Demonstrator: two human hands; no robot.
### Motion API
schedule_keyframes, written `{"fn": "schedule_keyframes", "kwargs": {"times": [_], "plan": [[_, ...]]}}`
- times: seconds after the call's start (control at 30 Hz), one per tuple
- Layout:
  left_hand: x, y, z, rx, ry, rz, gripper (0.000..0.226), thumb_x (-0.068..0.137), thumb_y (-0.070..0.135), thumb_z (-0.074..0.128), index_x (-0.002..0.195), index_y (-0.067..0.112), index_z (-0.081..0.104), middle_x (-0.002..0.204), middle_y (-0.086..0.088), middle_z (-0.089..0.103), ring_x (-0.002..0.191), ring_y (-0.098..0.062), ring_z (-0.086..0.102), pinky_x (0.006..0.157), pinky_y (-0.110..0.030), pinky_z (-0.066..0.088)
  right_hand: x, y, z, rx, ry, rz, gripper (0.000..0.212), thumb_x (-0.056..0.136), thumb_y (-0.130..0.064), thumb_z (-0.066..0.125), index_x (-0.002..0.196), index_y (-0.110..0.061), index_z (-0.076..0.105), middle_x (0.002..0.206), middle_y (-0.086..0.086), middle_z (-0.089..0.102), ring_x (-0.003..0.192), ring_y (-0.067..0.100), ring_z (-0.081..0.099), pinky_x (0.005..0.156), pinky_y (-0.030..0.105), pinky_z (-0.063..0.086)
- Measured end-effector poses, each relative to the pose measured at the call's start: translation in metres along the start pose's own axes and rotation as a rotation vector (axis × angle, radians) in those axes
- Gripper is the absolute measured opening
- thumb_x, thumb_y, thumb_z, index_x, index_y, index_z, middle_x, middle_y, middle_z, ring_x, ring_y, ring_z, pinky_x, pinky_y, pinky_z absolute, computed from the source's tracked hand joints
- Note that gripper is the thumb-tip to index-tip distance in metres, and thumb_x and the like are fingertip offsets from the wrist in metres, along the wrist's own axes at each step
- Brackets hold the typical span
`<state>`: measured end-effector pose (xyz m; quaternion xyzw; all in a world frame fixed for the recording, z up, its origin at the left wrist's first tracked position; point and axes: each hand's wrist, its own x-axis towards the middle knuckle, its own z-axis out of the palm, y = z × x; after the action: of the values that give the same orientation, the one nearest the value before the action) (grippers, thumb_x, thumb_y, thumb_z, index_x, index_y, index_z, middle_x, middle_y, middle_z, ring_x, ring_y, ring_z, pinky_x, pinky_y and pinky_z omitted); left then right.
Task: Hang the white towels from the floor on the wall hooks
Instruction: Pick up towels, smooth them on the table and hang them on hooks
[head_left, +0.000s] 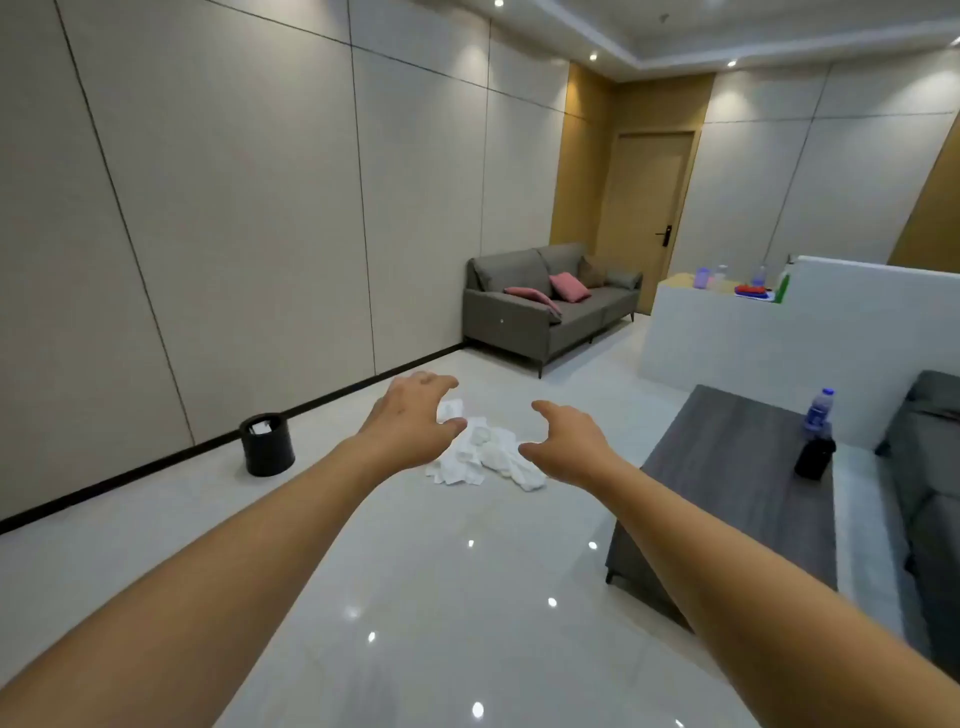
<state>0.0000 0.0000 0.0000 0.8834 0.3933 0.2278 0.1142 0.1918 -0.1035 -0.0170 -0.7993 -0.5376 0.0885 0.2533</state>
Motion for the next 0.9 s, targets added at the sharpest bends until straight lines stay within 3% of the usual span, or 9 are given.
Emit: {"fn": "schedule_keyframes", "kwargs": {"times": [0.17,0.3,0.47,0.6,0.77,0.9], "plan": [[0.084,-0.039,0.031,0.033,-0.037,-0.037,0.057,0.091,0.044,0.056,0.144,0.029,0.041,0.149,0.003,0.04,0.137,-0.021,0.034,0.11,-0.04,0.035,0.095,0.018,0.023,0.004,-0.026,0.032,0.07,0.088,-0.025,0.06,0.152,-0.021,0.031,0.149,0.005,0.045,0.133,0.025,0.045,0.099,0.032,0.042],[0.171,-0.061,0.059,0.067,-0.031,-0.024,0.058,0.092,0.043,0.056,0.145,0.027,0.04,0.15,0.003,0.04,0.138,-0.021,0.033,0.11,-0.04,0.035,0.188,0.041,0.038,0.032,-0.013,0.016,0.07,0.088,-0.024,0.062,0.152,-0.02,0.033,0.142,0.005,0.051,0.125,0.023,0.05,0.089,0.027,0.039],[0.287,-0.081,0.092,0.092,-0.088,-0.052,0.058,0.093,0.042,0.055,0.146,0.027,0.039,0.151,0.001,0.038,0.139,-0.023,0.031,0.112,-0.042,0.032,0.309,0.071,0.044,0.084,-0.062,0.037,0.069,0.088,-0.021,0.061,0.151,-0.018,0.034,0.141,0.005,0.052,0.119,0.021,0.056,0.09,0.028,0.045],[0.37,-0.104,0.119,0.09,-0.103,-0.089,0.057,0.092,0.043,0.056,0.145,0.028,0.04,0.15,0.001,0.038,0.139,-0.022,0.032,0.111,-0.041,0.034,0.401,0.089,0.047,0.111,-0.079,0.056,0.068,0.088,-0.019,0.061,0.151,-0.017,0.034,0.13,0.007,0.06,0.102,0.019,0.061,0.081,0.026,0.045],[0.457,-0.141,0.158,0.095,-0.152,-0.119,0.058,0.091,0.044,0.056,0.145,0.029,0.04,0.15,0.001,0.038,0.138,-0.022,0.033,0.111,-0.043,0.034,0.493,0.111,0.075,0.122,-0.139,0.09,0.066,0.089,-0.021,0.06,0.15,-0.018,0.035,0.135,0.004,0.057,0.124,0.022,0.052,0.092,0.029,0.043],[0.525,-0.18,0.193,0.082,-0.176,-0.118,0.059,0.091,0.045,0.056,0.145,0.029,0.04,0.15,0.0,0.038,0.139,-0.023,0.031,0.111,-0.044,0.034,0.567,0.128,0.108,0.1,-0.179,0.119,0.066,0.088,-0.023,0.06,0.149,-0.018,0.036,0.142,0.003,0.052,0.13,0.022,0.048,0.097,0.029,0.042]]}}
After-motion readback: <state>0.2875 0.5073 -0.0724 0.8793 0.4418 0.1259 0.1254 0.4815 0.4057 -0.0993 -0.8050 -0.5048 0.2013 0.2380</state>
